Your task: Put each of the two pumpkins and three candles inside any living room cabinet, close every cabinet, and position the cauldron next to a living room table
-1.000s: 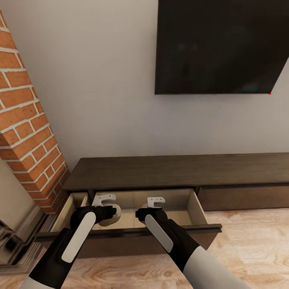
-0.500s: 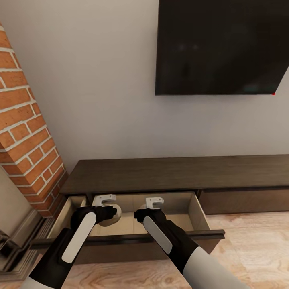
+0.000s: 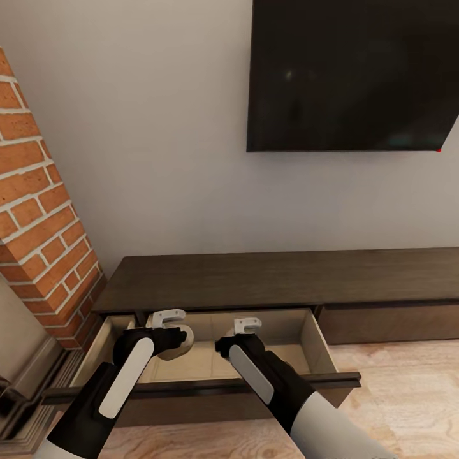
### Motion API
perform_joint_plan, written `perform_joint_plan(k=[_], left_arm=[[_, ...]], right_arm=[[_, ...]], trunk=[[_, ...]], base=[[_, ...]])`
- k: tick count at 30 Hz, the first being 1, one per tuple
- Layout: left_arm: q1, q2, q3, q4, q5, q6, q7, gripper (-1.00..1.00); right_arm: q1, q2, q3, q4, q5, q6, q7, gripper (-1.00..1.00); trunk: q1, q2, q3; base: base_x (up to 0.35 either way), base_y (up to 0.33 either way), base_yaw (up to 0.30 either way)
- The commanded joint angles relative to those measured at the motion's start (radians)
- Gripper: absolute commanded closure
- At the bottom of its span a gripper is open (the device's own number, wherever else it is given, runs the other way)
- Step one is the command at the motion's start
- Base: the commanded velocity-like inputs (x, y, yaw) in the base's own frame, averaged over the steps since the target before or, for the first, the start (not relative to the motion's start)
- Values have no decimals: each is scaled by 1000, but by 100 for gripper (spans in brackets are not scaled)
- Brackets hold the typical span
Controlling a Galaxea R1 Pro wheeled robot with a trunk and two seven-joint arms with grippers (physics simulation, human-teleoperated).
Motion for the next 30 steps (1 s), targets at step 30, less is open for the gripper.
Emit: perform_joint_plan(k=[30], left_arm=[[-1,1,-19,-1,15,17,6,100]], right_arm=[[-4,0,2,86,-9,-45,3,100]], trunk=[[4,-7,-4]], base=[[45,0,0]])
